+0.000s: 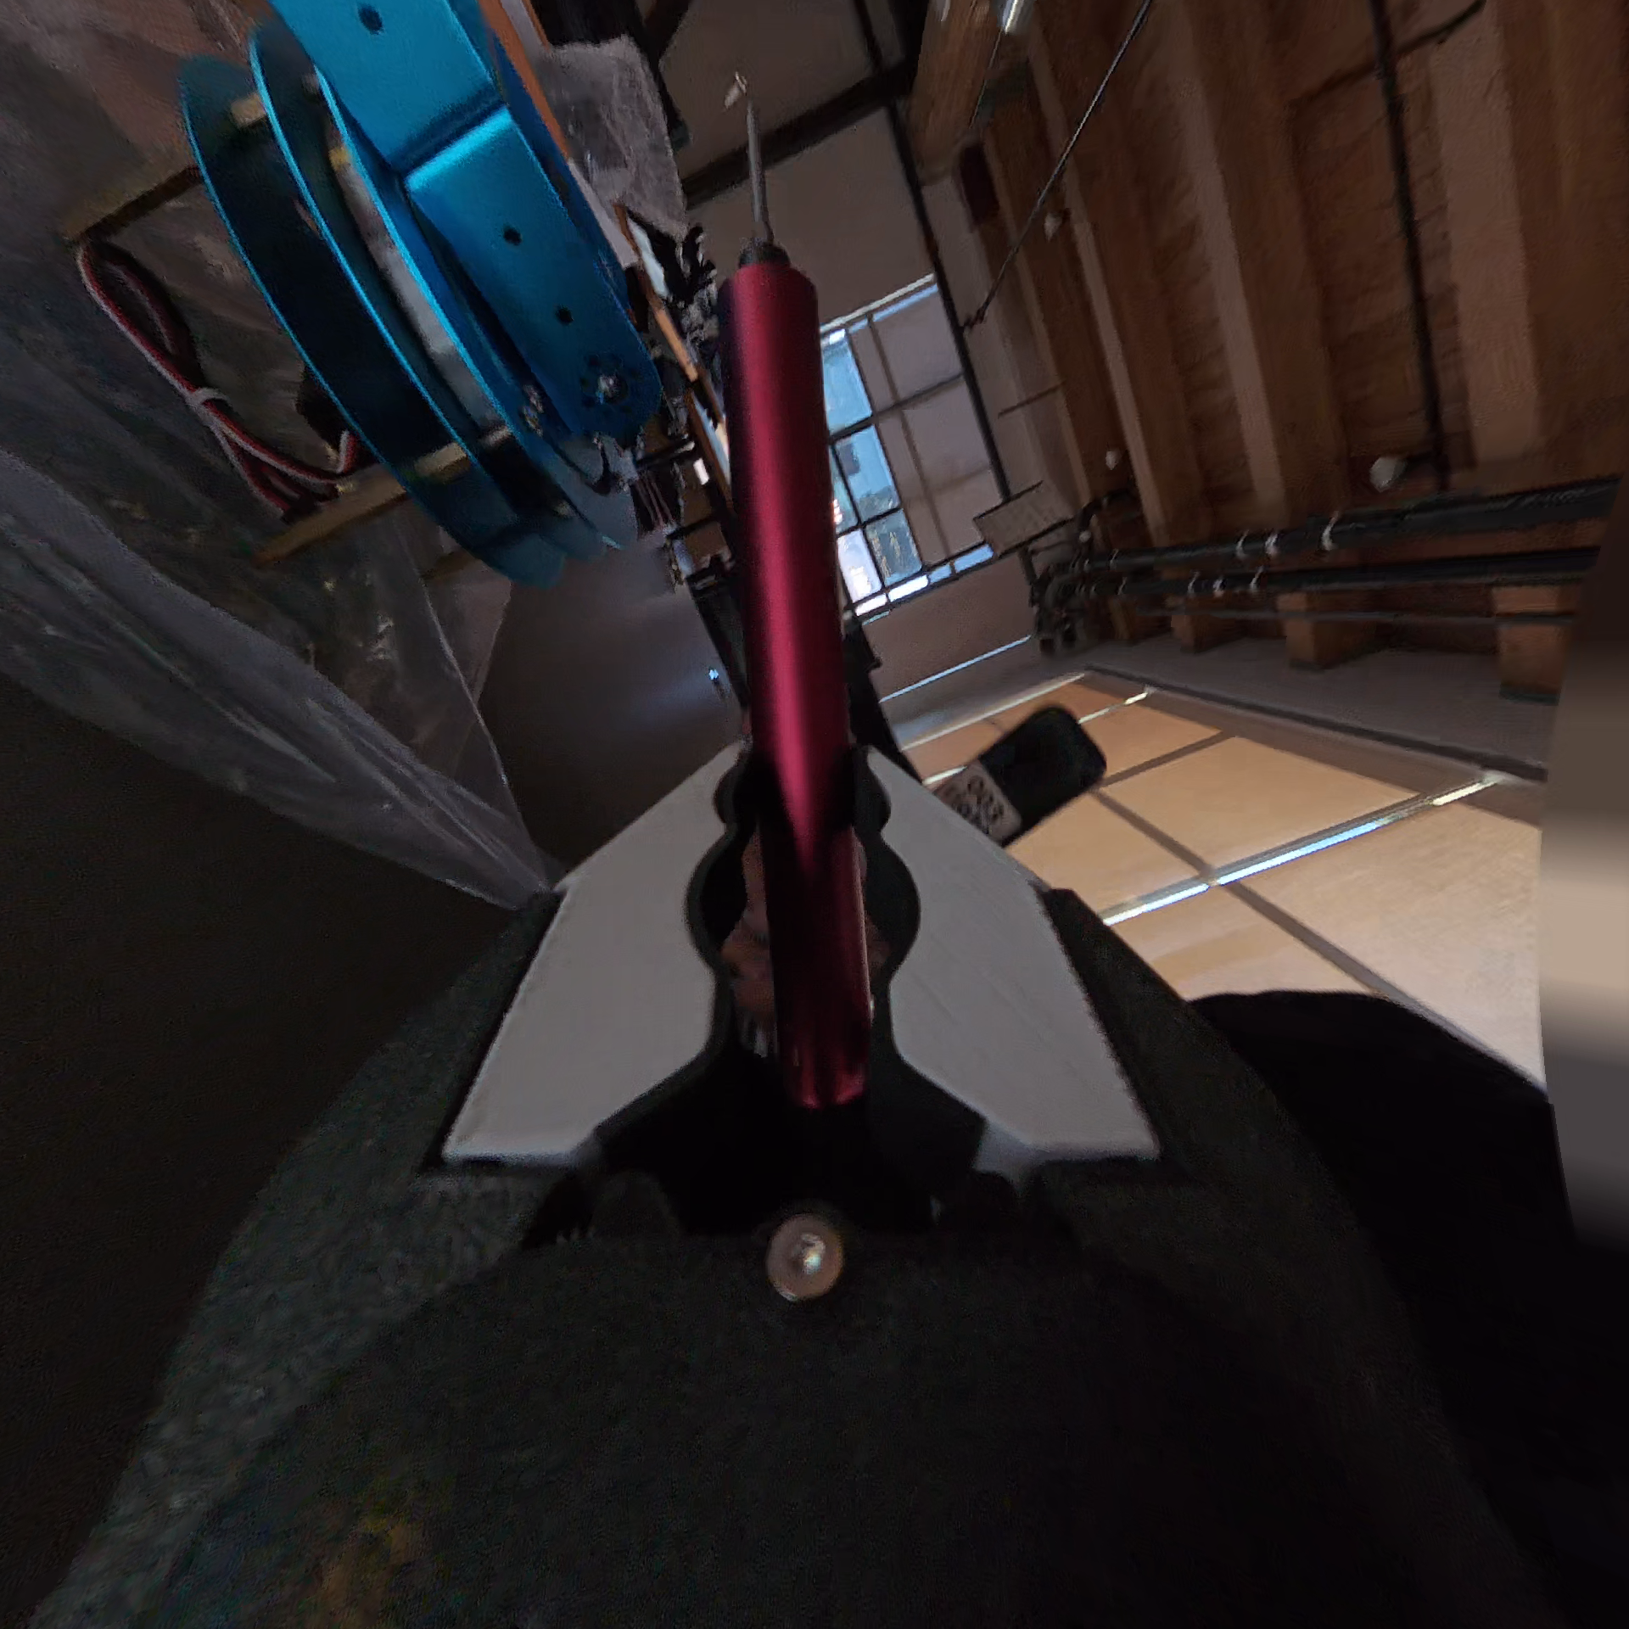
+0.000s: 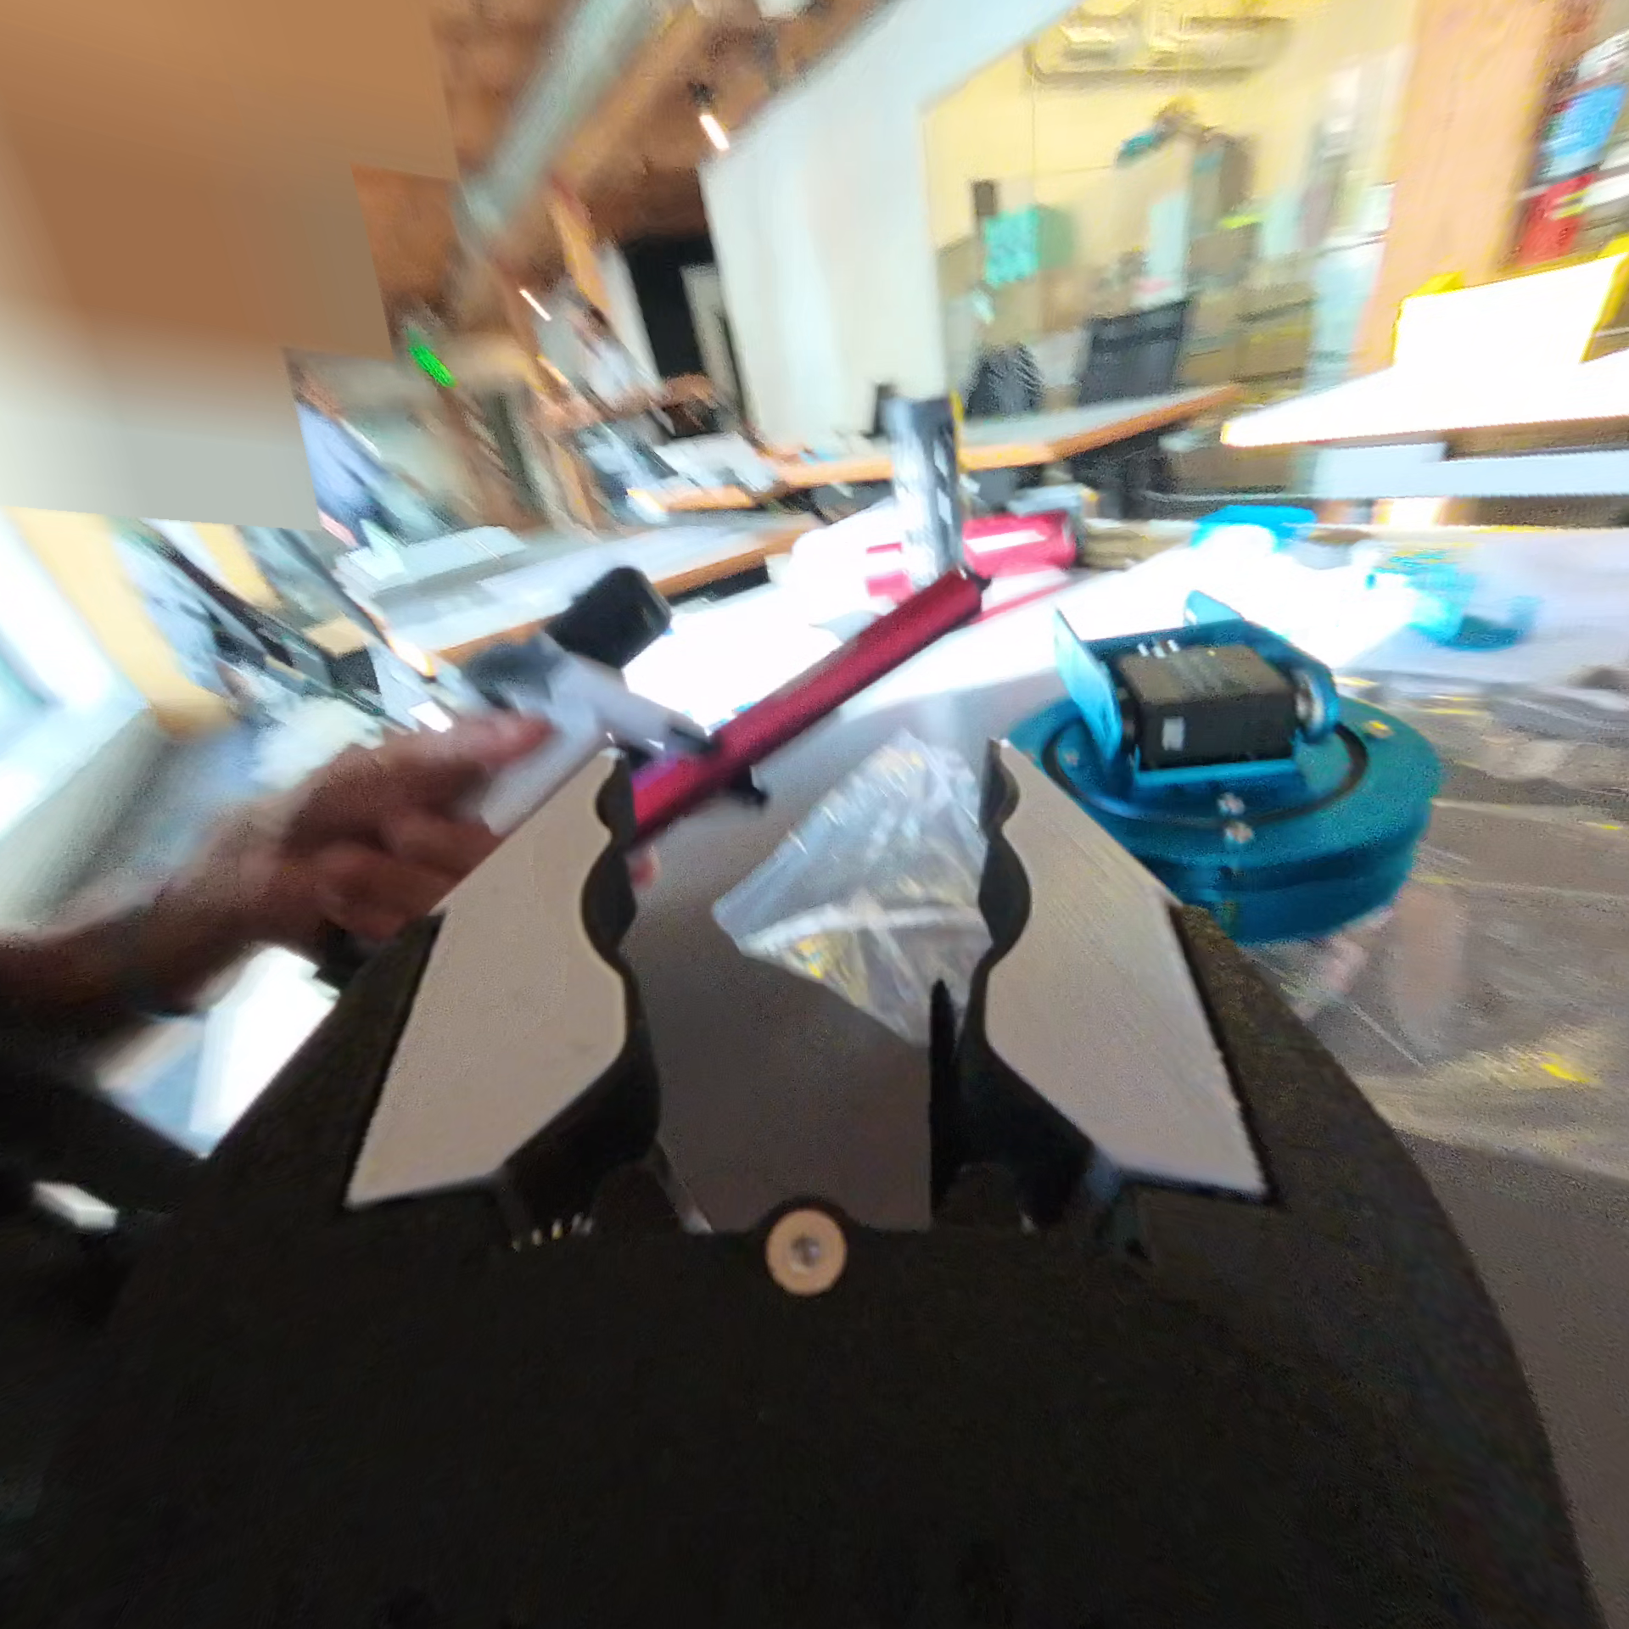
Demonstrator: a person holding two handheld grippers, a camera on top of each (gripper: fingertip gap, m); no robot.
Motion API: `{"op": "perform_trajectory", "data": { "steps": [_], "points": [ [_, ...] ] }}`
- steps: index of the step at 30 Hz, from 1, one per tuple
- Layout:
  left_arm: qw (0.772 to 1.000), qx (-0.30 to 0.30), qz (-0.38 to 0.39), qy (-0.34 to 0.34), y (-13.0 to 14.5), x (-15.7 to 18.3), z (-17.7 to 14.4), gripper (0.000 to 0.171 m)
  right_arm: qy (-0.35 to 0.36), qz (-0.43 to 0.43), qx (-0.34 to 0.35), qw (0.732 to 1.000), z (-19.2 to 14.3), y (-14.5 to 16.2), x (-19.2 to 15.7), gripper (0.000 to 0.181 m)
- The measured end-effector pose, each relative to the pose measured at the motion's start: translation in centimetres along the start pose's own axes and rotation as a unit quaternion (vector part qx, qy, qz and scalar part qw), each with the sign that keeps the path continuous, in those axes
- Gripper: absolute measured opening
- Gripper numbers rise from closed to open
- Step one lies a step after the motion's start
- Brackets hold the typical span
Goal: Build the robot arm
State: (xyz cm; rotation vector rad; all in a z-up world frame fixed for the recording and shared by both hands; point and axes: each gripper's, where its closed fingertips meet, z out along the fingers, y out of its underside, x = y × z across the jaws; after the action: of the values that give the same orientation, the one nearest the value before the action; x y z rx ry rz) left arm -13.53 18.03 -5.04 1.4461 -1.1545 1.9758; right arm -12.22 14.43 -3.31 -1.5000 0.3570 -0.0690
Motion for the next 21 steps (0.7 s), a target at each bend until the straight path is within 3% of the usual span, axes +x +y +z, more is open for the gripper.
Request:
{"op": "perform_trajectory", "data": {
  "steps": [3,5,8,10,12,15,17,19,21],
  "points": [
    [0.998,0.050,-0.018,0.025,-1.2,0.8,0.4,0.019,0.055,-0.098,-0.052,0.992,1.1,3.7,-2.6,0.092],
    [0.998,0.063,-0.008,0.027,-1.3,1.3,0.7,0.019,0.106,-0.137,-0.018,0.985,1.4,3.4,-3.3,0.086],
    [0.997,0.071,0.002,0.030,-1.1,2.1,0.8,0.019,0.114,-0.181,0.024,0.977,2.0,2.0,-5.0,0.072],
    [0.995,0.095,-0.012,0.036,-1.4,2.4,0.4,0.019,0.098,-0.192,0.021,0.976,2.6,2.3,-6.1,0.068],
    [0.996,0.083,-0.018,0.037,-0.8,2.6,0.5,0.019,0.125,-0.199,0.024,0.972,2.9,2.2,-5.8,0.046],
    [0.996,0.070,-0.008,0.045,0.1,3.6,0.3,0.020,0.121,-0.195,0.042,0.973,2.3,1.3,-6.1,0.037],
    [0.997,0.065,0.019,0.041,0.3,3.9,-0.1,0.020,0.135,-0.199,0.047,0.969,1.5,0.9,-5.6,0.022],
    [0.997,0.040,0.048,0.033,0.9,4.1,-0.2,0.023,0.112,-0.185,0.060,0.974,0.6,0.5,-5.8,0.019],
    [0.996,0.056,0.061,0.018,-0.1,3.7,-0.9,0.024,0.097,-0.152,0.061,0.982,0.0,0.4,-5.7,0.020]
  ]
}}
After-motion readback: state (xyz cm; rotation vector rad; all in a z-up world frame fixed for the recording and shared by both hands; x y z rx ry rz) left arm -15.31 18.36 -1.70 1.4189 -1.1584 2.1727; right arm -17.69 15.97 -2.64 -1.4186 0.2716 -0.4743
